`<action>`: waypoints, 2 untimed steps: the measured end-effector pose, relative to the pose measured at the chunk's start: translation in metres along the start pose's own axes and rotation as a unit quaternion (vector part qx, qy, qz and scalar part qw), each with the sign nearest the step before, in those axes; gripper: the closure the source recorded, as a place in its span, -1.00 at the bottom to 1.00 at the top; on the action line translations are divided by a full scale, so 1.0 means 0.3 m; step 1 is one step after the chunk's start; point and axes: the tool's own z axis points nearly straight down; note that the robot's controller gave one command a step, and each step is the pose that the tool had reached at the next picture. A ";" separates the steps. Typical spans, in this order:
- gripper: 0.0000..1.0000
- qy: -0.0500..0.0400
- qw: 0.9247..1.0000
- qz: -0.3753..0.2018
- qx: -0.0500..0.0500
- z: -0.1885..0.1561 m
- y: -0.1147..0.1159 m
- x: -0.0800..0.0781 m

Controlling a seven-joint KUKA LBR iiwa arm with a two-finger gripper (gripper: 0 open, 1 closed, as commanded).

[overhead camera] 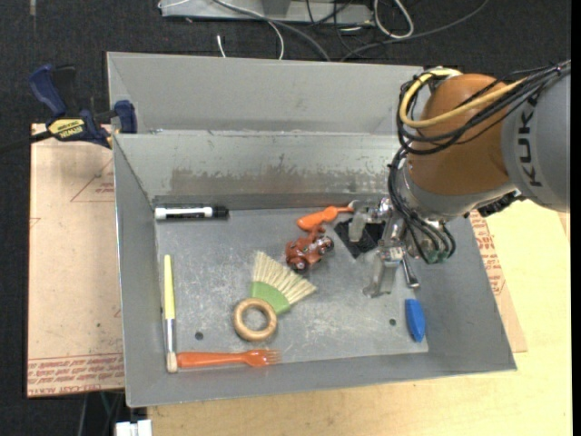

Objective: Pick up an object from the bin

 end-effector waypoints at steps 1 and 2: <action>-1.00 -0.003 1.000 -0.001 0.000 -0.016 0.000 -0.004; -1.00 -0.008 0.995 -0.099 0.001 0.144 0.059 -0.095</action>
Offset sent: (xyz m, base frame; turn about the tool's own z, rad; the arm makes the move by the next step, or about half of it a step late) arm 0.0610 0.0444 -0.1202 -0.4665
